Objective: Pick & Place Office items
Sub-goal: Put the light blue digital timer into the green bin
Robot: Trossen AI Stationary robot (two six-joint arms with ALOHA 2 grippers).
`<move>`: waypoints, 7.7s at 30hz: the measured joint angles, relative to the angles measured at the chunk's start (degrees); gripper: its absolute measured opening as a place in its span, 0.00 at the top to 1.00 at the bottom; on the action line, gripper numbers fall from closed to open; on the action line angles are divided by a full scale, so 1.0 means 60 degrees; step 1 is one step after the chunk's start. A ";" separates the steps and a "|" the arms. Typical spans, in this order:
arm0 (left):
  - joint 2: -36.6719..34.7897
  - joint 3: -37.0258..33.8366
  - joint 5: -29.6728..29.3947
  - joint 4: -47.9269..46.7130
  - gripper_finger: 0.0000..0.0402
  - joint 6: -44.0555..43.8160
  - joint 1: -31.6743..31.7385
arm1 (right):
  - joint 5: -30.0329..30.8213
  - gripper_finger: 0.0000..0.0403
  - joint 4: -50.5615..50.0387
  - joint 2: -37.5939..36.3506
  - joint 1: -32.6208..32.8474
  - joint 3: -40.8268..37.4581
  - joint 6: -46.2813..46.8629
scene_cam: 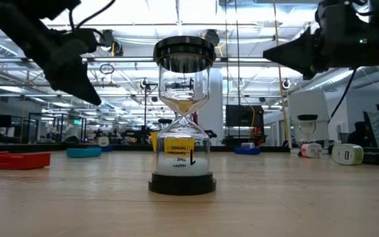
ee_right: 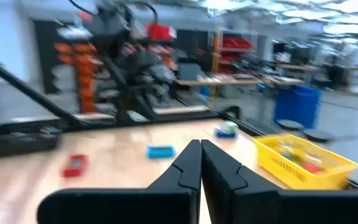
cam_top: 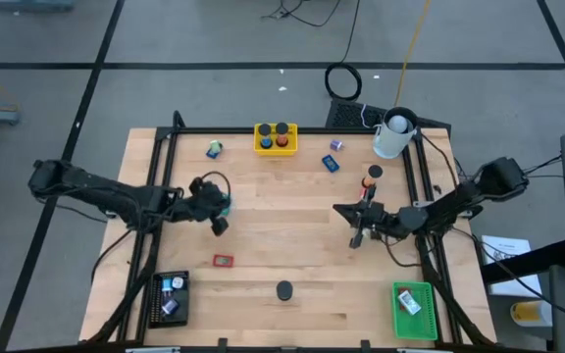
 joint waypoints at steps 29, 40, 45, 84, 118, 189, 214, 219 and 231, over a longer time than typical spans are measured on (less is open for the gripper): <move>0.3025 0.0448 0.1382 -0.1048 0.14 -0.2908 0.1725 | 0.0780 1.00 -0.2624 -0.0389 0.0000 0.0689 0.0318; 0.3957 0.0473 0.1363 -0.0863 0.31 -0.2914 0.1733 | 0.0762 1.00 -0.2620 -0.0389 0.0004 0.0689 0.0318; 0.3956 0.0476 0.1733 -0.0934 0.48 -0.2414 0.1734 | 0.0759 1.00 -0.2620 -0.0389 0.0004 0.0689 0.0318; 0.8534 0.4291 0.3943 0.6541 0.62 0.3723 0.0592 | 0.0836 1.00 -0.2628 -0.0440 0.0339 0.0689 0.0008; 0.8350 0.6341 0.2385 0.0906 0.38 0.4854 0.0068 | 0.0769 1.00 -0.3298 -0.0440 0.0382 0.0683 0.0205; 0.4127 -0.3326 0.3011 1.3277 0.88 0.4421 0.0753 | -0.4070 0.21 -1.5618 0.3497 -0.1363 0.8456 0.2399; 0.4135 -0.3325 0.3015 1.3120 0.88 0.4253 0.0752 | -0.5643 0.34 -1.4796 0.4930 -0.2248 0.8441 0.1293; 0.4135 -0.3322 0.3011 1.3124 0.88 0.4256 0.0749 | -0.5755 0.40 -1.4751 0.4947 -0.2266 0.8441 0.1294; 0.4135 -0.3322 0.3011 1.3127 0.88 0.4256 0.0749 | -0.5698 0.63 -1.4997 0.4816 -0.2203 0.8441 0.1846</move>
